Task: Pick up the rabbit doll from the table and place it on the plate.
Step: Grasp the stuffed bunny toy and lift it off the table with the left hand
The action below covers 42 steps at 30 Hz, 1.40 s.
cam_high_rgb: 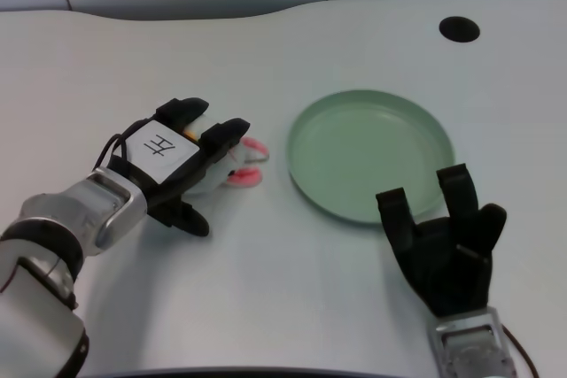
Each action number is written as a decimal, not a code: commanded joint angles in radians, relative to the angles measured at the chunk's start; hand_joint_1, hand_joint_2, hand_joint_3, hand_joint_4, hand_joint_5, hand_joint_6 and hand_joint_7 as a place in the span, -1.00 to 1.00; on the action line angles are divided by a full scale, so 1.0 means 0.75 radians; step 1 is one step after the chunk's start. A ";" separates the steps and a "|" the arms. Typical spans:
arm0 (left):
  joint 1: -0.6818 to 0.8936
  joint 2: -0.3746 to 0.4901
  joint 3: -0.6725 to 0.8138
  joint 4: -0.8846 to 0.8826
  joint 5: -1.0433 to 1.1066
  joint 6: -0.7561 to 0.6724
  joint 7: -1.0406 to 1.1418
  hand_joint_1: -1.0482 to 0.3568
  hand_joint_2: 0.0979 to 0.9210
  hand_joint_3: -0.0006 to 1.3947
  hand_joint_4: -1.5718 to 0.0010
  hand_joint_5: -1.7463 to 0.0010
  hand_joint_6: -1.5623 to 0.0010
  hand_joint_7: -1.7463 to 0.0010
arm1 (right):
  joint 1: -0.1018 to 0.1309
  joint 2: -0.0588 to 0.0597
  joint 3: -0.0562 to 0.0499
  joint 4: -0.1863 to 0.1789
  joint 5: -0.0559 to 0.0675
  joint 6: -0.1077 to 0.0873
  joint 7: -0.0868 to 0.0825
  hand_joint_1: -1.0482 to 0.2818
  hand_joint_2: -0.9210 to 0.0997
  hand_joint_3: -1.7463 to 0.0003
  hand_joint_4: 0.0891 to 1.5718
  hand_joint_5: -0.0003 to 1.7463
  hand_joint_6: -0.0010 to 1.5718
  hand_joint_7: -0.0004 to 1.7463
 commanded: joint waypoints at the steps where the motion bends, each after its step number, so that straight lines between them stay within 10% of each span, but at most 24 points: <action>1: 0.030 -0.013 -0.038 0.018 -0.009 0.032 -0.034 -0.94 0.86 -0.94 0.96 0.98 0.98 0.99 | 0.121 0.033 -0.007 0.045 -0.003 0.000 0.000 -0.20 -1.00 0.86 0.08 1.00 -0.17 1.00; 12: 0.073 -0.035 -0.251 0.046 0.100 0.240 0.188 -0.13 0.52 -1.00 0.41 0.71 0.54 0.93 | 0.140 0.034 -0.010 0.018 0.028 0.040 0.002 -0.16 -0.99 0.90 0.09 1.00 -0.13 1.00; 18: 0.052 -0.038 -0.291 0.057 0.084 0.255 0.144 0.26 0.67 -0.99 0.37 -0.12 -0.03 0.86 | 0.147 0.031 -0.006 0.016 0.030 0.036 0.004 -0.19 -1.00 0.91 0.09 1.00 -0.12 1.00; 24: 0.024 -0.025 -0.273 0.051 0.041 0.208 0.129 0.26 0.67 -0.99 0.28 -0.22 -0.23 0.77 | 0.148 0.025 -0.002 0.018 0.030 0.027 0.009 -0.20 -1.00 0.90 0.10 1.00 -0.12 1.00; 29: -0.010 -0.007 -0.243 0.044 -0.004 0.146 0.127 0.08 0.88 -1.00 0.38 -0.57 -0.01 0.27 | 0.144 0.017 -0.003 0.024 0.028 0.019 0.017 -0.21 -1.00 0.89 0.11 1.00 -0.12 1.00; 42: -0.010 -0.006 -0.245 0.044 -0.009 0.144 0.125 0.08 0.89 -1.00 0.39 -0.58 0.05 0.17 | 0.144 0.017 -0.004 0.026 0.028 0.018 0.018 -0.21 -1.00 0.89 0.12 1.00 -0.12 1.00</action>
